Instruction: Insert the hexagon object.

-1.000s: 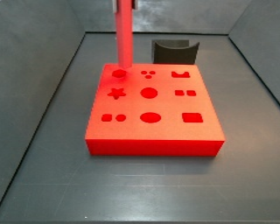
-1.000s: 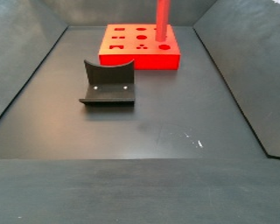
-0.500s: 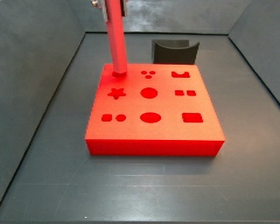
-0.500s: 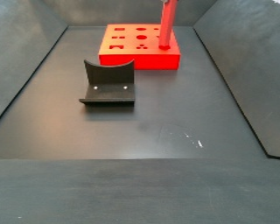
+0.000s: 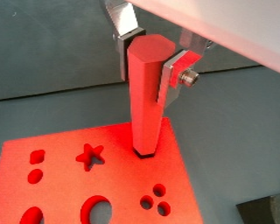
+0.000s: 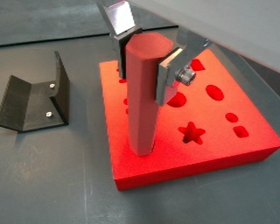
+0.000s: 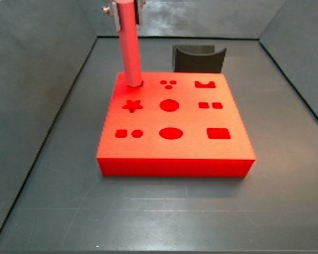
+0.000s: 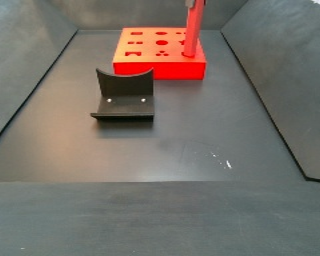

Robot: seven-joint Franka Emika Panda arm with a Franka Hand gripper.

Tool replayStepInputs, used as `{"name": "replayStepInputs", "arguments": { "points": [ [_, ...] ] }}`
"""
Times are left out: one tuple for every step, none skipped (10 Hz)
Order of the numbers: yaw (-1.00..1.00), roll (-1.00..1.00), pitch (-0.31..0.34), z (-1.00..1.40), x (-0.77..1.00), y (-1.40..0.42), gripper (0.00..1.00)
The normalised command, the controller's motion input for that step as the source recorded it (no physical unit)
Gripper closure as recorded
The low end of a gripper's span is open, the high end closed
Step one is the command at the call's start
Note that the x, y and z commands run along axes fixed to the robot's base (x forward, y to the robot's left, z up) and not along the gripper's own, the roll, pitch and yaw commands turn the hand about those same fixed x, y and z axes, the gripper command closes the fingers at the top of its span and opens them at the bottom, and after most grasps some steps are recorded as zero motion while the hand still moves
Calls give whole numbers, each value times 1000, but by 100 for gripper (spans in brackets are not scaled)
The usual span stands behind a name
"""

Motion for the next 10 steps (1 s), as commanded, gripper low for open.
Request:
{"name": "replayStepInputs", "arguments": {
  "points": [
    [0, 17, 59, -186, 20, 0, 100],
    [0, 57, 86, -194, 209, 0, 100],
    [66, 89, 116, -174, 286, -14, 100],
    [80, 103, 134, -163, 289, -29, 100],
    [40, 109, 136, -197, 246, 0, 100],
    [0, 103, 89, -220, 151, 0, 100],
    [0, 0, 0, 0, 0, 29, 100],
    [0, 51, 37, -357, 54, 9, 100],
    [0, 103, 10, -794, 31, 0, 100],
    [0, 111, 0, -920, 0, 0, 100]
  ]
}}
